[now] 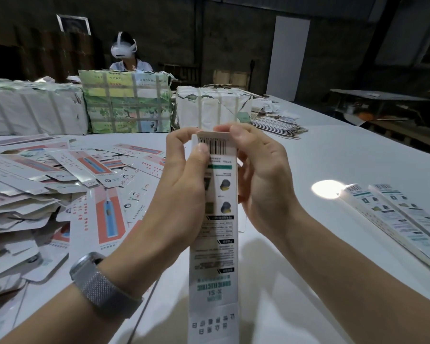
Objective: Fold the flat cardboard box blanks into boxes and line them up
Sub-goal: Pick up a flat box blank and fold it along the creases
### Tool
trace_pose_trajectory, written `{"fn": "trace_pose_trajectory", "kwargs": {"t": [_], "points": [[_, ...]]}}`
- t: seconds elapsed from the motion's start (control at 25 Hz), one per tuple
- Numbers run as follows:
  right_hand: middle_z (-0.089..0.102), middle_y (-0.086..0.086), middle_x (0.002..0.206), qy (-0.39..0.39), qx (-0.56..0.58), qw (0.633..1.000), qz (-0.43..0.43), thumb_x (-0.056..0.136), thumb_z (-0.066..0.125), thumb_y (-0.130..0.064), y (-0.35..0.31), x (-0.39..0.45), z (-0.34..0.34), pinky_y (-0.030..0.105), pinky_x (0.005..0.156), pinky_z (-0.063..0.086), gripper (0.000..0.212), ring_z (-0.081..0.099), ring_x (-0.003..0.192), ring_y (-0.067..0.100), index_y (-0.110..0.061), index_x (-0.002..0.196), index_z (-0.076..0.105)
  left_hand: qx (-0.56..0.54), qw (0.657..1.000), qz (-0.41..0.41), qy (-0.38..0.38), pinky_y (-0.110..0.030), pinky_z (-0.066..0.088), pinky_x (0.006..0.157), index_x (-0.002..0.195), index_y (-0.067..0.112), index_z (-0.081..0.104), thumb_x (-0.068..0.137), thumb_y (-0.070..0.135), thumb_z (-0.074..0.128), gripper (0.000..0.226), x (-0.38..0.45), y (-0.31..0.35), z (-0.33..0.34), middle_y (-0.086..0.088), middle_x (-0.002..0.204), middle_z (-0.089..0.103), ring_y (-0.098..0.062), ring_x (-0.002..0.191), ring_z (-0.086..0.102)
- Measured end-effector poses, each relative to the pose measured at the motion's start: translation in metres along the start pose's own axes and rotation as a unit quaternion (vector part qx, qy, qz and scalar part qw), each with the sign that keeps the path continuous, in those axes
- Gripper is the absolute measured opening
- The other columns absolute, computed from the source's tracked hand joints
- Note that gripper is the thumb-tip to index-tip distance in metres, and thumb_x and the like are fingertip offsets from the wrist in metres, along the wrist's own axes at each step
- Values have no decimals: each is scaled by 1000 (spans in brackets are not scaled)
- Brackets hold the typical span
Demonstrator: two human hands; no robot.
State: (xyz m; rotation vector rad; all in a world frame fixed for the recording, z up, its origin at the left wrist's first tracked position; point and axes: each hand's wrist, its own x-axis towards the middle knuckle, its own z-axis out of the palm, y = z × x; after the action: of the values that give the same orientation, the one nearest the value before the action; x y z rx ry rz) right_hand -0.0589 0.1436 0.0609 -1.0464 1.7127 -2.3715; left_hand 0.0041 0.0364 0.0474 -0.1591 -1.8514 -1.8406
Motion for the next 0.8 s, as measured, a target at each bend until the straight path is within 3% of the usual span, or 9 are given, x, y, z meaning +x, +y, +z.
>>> {"fn": "trace_pose_trajectory", "kwargs": {"t": [0.08, 0.2, 0.4, 0.56, 0.8], "points": [[61, 7, 73, 13, -11, 1000, 0, 91, 54, -33, -1, 1, -1, 70, 48, 36, 24, 51, 72, 34, -24, 79, 73, 1, 1000, 4, -4, -45, 59, 58, 111, 38, 45, 106, 36, 35, 11, -1, 2, 1, -9, 76, 71, -30, 65, 68], [63, 9, 74, 18, 0, 1000, 0, 90, 56, -28, -1, 2, 0, 68, 59, 40, 21, 54, 72, 33, -20, 85, 74, 4, 1000, 8, -6, -42, 57, 58, 115, 35, 44, 97, 37, 37, 20, -1, 6, 2, -23, 82, 68, -41, 70, 67], [67, 10, 80, 13, 1, 1000, 8, 91, 57, -25, -4, 5, -2, 56, 70, 49, 23, 59, 74, 31, -10, 97, 74, 14, 1000, 14, -22, -31, 57, 55, 126, 36, 41, 109, 25, 37, 20, -2, 5, 1, -4, 70, 70, -19, 62, 67], [71, 8, 88, -10, 15, 1000, -2, 96, 54, -15, -7, 6, -3, 34, 73, 59, 21, 66, 81, 22, -3, 103, 71, 25, 999, 34, -30, -24, 53, 52, 127, 38, 39, 109, 22, 39, 24, -2, 5, 0, 2, 65, 68, -10, 57, 64], [69, 10, 87, -7, 19, 1000, 4, 98, 54, -6, -8, 5, -2, 37, 75, 58, 19, 65, 83, 27, -6, 99, 72, 48, 995, 77, -44, -20, 50, 51, 131, 38, 37, 106, 26, 38, 28, -3, 4, 0, 6, 65, 67, -6, 54, 63]]}}
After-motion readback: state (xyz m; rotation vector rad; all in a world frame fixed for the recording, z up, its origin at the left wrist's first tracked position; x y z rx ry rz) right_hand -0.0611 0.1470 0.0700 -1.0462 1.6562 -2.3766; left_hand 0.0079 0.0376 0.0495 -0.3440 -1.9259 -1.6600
